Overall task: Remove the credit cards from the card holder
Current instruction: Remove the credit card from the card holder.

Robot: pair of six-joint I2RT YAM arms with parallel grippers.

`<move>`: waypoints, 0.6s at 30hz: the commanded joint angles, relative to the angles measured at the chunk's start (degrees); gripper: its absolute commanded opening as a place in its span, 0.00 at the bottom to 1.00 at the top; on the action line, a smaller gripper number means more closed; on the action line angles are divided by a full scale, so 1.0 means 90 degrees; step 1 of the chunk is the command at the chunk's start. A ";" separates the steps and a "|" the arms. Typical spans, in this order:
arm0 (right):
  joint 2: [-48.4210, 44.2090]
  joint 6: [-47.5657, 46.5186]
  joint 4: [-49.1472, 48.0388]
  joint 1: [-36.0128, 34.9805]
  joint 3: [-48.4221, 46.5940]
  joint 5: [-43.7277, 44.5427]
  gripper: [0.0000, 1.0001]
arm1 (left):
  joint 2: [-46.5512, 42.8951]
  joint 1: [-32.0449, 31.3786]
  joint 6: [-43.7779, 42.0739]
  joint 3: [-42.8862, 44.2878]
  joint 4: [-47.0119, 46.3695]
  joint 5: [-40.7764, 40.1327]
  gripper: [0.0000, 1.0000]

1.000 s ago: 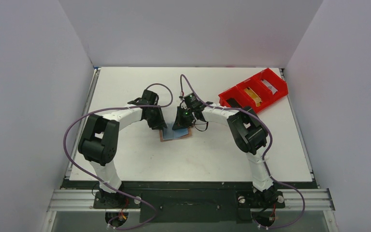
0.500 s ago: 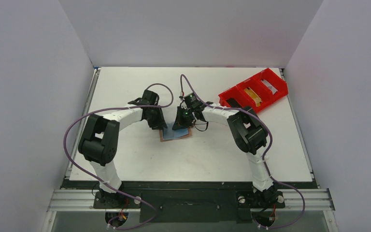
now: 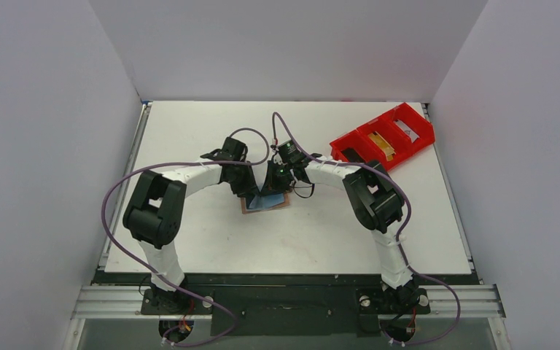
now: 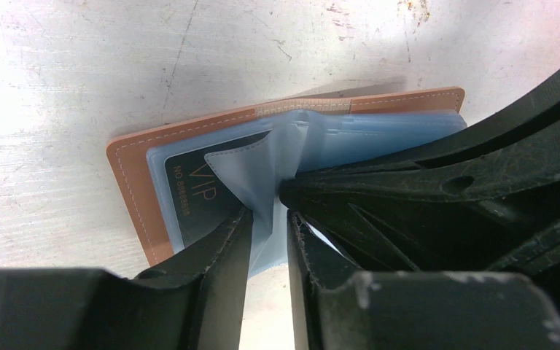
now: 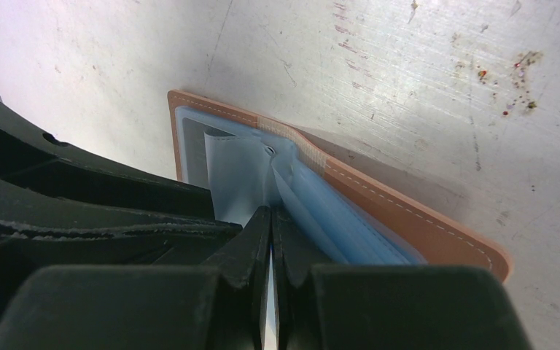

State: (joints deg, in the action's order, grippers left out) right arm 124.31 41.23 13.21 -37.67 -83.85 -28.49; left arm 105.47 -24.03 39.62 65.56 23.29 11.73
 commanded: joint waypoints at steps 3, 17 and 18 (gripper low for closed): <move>0.0204 -0.0171 0.0530 0.0052 0.0279 0.0579 0.02 | 0.0193 -0.0046 0.0049 0.0157 0.0107 -0.0051 0.12; -0.1057 -0.0023 0.0626 0.0243 -0.0005 0.0374 0.31 | -0.0208 0.0062 0.0055 0.0081 0.0255 -0.0177 0.00; -0.1183 -0.0026 0.0650 0.0247 0.0009 0.0383 0.31 | -0.0226 0.0068 0.0040 0.0095 0.0252 -0.0174 0.00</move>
State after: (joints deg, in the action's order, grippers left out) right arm 120.68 41.69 17.26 -36.21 -83.83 -27.44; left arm 105.86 -23.90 40.34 65.80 23.88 11.00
